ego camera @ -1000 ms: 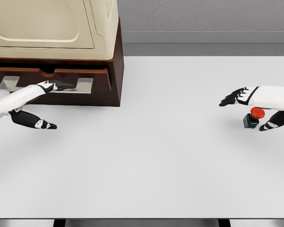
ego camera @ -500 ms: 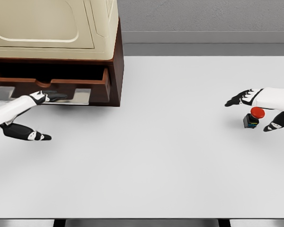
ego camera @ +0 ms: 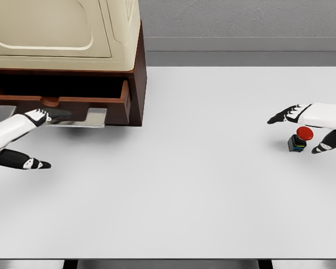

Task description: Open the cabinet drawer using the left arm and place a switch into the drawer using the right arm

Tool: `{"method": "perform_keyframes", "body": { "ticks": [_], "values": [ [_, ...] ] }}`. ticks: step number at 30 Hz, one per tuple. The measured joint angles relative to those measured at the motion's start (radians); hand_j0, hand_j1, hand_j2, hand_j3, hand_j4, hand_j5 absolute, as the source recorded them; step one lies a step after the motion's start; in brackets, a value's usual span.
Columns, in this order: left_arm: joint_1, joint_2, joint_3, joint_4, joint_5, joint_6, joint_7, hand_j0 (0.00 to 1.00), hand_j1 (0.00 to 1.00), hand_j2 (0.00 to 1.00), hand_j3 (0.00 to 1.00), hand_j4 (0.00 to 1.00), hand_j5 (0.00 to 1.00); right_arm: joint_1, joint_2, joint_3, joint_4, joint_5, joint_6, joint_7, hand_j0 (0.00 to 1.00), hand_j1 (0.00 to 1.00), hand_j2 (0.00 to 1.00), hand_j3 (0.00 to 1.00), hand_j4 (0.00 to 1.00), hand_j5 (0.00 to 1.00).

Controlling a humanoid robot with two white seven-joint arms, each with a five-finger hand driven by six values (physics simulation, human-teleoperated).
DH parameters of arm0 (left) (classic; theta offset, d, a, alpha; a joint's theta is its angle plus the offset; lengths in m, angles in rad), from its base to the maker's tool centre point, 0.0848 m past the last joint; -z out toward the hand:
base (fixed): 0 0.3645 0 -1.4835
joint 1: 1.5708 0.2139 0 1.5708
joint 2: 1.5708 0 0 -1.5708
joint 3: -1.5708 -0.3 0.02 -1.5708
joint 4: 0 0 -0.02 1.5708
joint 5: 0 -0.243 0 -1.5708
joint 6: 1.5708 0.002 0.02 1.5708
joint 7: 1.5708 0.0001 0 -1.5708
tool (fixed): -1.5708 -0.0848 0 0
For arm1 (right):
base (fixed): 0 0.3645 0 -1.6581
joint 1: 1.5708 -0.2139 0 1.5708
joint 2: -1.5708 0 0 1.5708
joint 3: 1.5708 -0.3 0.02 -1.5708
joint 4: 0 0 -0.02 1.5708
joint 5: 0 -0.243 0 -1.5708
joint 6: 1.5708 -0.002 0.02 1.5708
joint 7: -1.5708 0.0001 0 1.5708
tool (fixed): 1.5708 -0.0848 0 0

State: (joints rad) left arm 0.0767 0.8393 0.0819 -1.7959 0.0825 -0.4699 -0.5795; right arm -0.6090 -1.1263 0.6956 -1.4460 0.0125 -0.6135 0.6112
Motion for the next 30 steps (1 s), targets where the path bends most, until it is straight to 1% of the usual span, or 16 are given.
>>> {"method": "perform_keyframes", "body": {
  "ticks": [5,9,12,16,19,22,24,28,30],
  "values": [
    [0.000,-0.001,0.018,-0.004,-0.002,-0.033,-0.001,1.00,1.00,1.00,1.00,1.00,1.00,-0.003,0.001,0.000,0.003,0.001,0.000,0.000,1.00,1.00,1.00,1.00,1.00,1.00],
    [0.006,-0.005,0.039,-0.004,-0.005,-0.108,0.001,1.00,1.00,1.00,1.00,1.00,1.00,-0.003,0.002,-0.001,0.007,0.001,0.000,0.000,1.00,1.00,1.00,1.00,1.00,1.00],
    [0.035,-0.010,0.074,-0.005,-0.009,-0.131,0.003,1.00,1.00,1.00,1.00,1.00,1.00,-0.003,0.005,-0.001,0.012,0.004,0.000,0.000,0.92,0.92,0.92,0.92,0.92,0.92],
    [0.037,-0.032,0.121,-0.005,-0.016,-0.140,0.002,1.00,1.00,1.00,1.00,1.00,1.00,-0.005,0.019,-0.001,0.026,0.024,0.000,0.000,0.80,0.80,0.80,0.80,0.80,0.80],
    [0.040,-0.073,0.164,-0.005,-0.042,-0.142,-0.001,1.00,1.00,1.00,1.00,1.00,1.00,-0.003,0.033,0.000,0.039,0.038,0.000,0.000,0.80,0.80,0.80,0.80,0.80,0.80],
    [0.038,-0.111,0.187,-0.005,-0.065,-0.143,-0.006,1.00,1.00,1.00,1.00,1.00,1.00,-0.003,0.046,0.000,0.051,0.050,0.000,0.000,0.82,0.82,0.82,0.82,0.82,0.82],
    [0.032,-0.153,0.210,-0.005,-0.077,-0.144,-0.017,1.00,1.00,1.00,1.00,1.00,1.00,-0.005,0.054,0.000,0.060,0.056,0.000,0.000,0.85,0.85,0.85,0.85,0.85,0.85],
    [0.023,-0.199,0.232,-0.005,-0.086,-0.144,-0.028,1.00,1.00,1.00,1.00,1.00,1.00,-0.005,0.067,0.000,0.076,0.069,0.000,0.000,0.85,0.85,0.85,0.85,0.85,0.85],
    [0.021,-0.235,0.245,-0.005,-0.087,-0.144,-0.030,1.00,1.00,1.00,1.00,1.00,1.00,-0.005,0.071,0.000,0.081,0.072,0.000,0.000,0.85,0.85,0.85,0.85,0.85,0.85]
  ]
}}
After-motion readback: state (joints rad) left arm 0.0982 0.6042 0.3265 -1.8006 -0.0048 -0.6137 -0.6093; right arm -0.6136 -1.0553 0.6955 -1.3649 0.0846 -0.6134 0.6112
